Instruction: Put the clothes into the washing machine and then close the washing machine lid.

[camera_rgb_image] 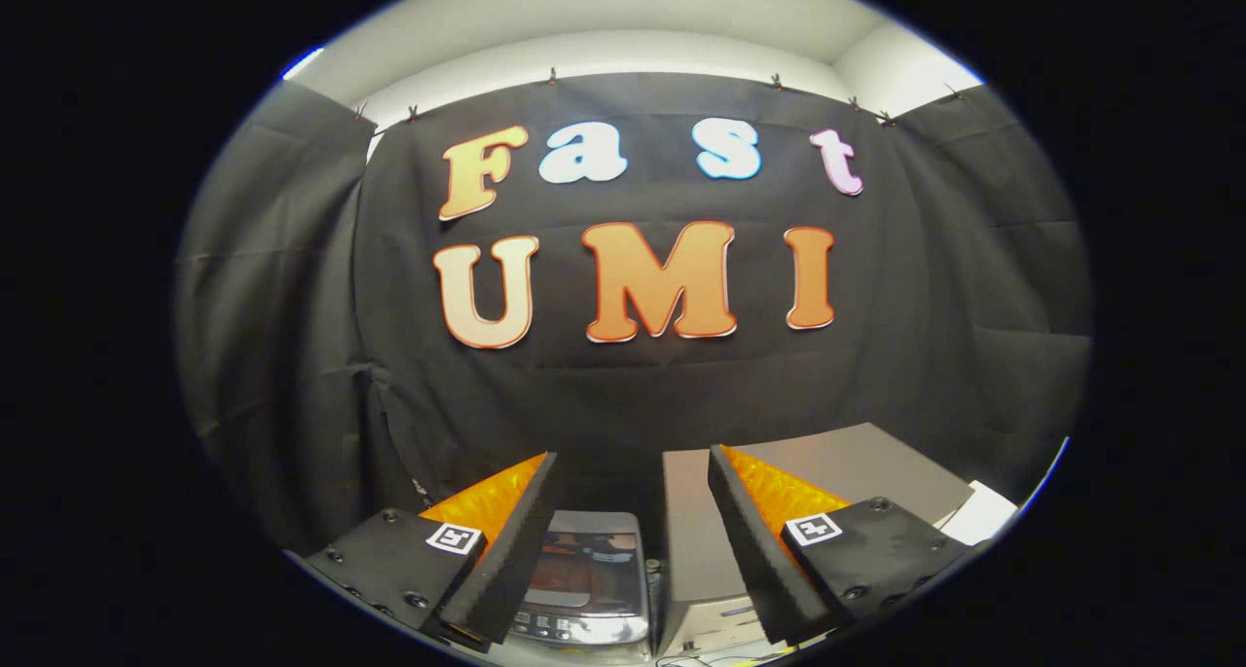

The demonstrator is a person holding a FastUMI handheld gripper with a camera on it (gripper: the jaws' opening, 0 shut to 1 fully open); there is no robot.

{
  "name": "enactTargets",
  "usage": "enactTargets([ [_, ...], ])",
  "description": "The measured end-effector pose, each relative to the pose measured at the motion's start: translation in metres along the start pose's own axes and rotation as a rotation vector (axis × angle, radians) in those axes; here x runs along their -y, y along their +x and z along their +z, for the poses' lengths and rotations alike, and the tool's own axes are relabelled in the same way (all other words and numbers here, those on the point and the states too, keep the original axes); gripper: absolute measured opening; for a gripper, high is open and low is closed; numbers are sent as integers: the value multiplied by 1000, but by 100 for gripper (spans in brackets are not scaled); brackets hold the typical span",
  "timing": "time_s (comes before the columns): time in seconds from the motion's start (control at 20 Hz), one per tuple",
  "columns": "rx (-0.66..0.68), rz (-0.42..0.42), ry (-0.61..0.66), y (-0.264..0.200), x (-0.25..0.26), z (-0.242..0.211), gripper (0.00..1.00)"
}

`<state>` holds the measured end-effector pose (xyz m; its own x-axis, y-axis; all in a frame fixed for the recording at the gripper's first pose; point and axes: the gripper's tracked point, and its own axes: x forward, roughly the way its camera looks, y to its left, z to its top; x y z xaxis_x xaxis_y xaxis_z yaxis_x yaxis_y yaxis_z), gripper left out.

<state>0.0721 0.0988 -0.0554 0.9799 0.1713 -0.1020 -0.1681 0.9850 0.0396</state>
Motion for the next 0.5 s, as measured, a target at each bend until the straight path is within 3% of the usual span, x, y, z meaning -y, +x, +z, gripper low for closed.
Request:
enactTargets([
  [0.3, 46, -10, -13, -53, 86, 30, 98],
  [0.5, 78, 1, -3, -80, 113, 46, 98],
])
